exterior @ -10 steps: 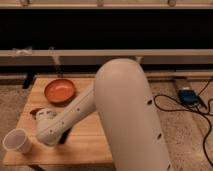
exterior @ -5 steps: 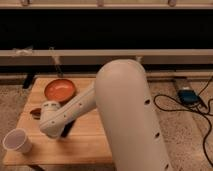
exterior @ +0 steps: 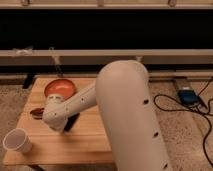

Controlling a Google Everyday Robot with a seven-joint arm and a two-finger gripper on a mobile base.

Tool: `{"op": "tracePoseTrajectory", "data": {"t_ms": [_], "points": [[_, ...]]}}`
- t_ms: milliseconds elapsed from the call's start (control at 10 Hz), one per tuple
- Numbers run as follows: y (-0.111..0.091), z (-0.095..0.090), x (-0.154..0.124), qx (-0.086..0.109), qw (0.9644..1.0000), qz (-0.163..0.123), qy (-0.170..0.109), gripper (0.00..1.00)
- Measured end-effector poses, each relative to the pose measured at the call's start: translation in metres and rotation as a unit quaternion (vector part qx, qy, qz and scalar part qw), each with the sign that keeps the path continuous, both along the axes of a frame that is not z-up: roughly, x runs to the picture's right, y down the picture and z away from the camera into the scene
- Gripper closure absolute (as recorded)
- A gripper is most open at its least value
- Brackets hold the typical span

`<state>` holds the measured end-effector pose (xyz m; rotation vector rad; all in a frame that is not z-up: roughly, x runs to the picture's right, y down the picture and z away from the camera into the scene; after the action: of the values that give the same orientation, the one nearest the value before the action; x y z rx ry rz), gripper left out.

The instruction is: Push the eraser across the table

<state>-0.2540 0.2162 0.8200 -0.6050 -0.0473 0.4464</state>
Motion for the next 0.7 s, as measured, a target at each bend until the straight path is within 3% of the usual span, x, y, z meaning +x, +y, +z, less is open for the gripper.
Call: {"op": "tracePoseTrajectory", "data": {"t_ms": [700], "points": [[-0.043, 0.037, 0.024, 0.003, 0.9996, 0.003, 0.027, 1.00]]}}
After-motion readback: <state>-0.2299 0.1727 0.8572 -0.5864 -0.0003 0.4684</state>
